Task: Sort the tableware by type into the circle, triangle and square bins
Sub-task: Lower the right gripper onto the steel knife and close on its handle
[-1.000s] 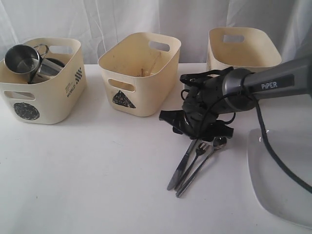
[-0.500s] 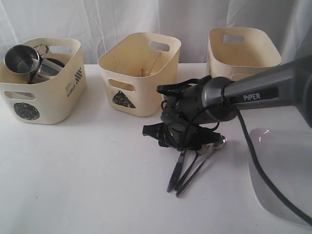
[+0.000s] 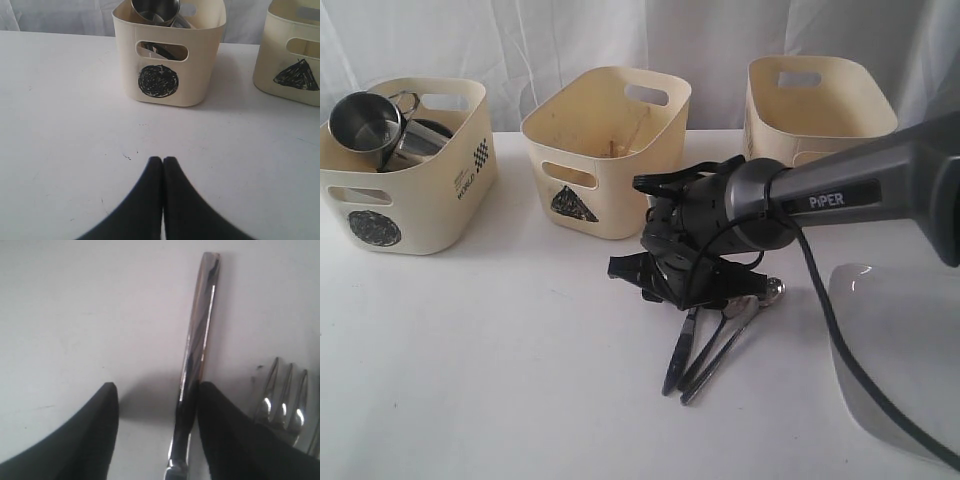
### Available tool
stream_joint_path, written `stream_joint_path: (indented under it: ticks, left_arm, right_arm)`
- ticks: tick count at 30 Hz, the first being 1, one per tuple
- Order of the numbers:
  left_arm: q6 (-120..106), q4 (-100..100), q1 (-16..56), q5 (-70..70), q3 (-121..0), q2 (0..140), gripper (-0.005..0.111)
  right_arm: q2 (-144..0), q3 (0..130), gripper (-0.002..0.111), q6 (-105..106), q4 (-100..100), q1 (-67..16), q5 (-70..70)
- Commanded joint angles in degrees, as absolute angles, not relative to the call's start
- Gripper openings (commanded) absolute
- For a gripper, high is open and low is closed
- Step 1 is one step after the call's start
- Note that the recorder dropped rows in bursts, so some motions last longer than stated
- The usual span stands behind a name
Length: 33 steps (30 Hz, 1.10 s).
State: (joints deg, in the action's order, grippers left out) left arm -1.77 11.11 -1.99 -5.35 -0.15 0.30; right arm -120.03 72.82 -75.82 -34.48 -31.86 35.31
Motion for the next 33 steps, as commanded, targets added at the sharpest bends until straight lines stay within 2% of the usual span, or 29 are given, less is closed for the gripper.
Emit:
stream_joint_path:
  ticks: [1, 14, 17, 18, 19, 27, 33]
  left_arm:
    - [-1.54, 11.73, -1.58, -5.12, 0.00, 0.00, 0.000]
    - [-1.54, 11.73, -1.58, -5.12, 0.00, 0.00, 0.000]
    - [-1.54, 11.73, -1.58, -5.12, 0.00, 0.00, 0.000]
    - [-1.54, 11.73, -1.58, -5.12, 0.00, 0.00, 0.000]
    - [-1.54, 11.73, -1.58, -5.12, 0.00, 0.00, 0.000]
    - [-1.54, 11.73, -1.58, -5.12, 0.00, 0.00, 0.000]
    - [-1.54, 11.73, -1.58, -5.12, 0.00, 0.00, 0.000]
  right_arm:
    - [-124.05, 71.32, 0.039, -81.75, -30.04, -31.33, 40.27]
    - [-124.75, 71.32, 0.036, -83.52, -28.68, -31.35, 40.86]
    - [-124.75, 71.32, 0.016, -84.36, -28.68, -31.35, 43.17]
    - [-124.75, 71.32, 0.004, -84.57, -28.55, -31.35, 43.72]
    - [-124.75, 71.32, 0.000, -85.01, -28.43, -31.35, 43.86]
    - [-119.50, 66.79, 0.000, -83.59, -28.66, -31.35, 36.21]
    - [-114.71, 60.13, 0.000, -82.40, -31.68, -30.49, 20.30]
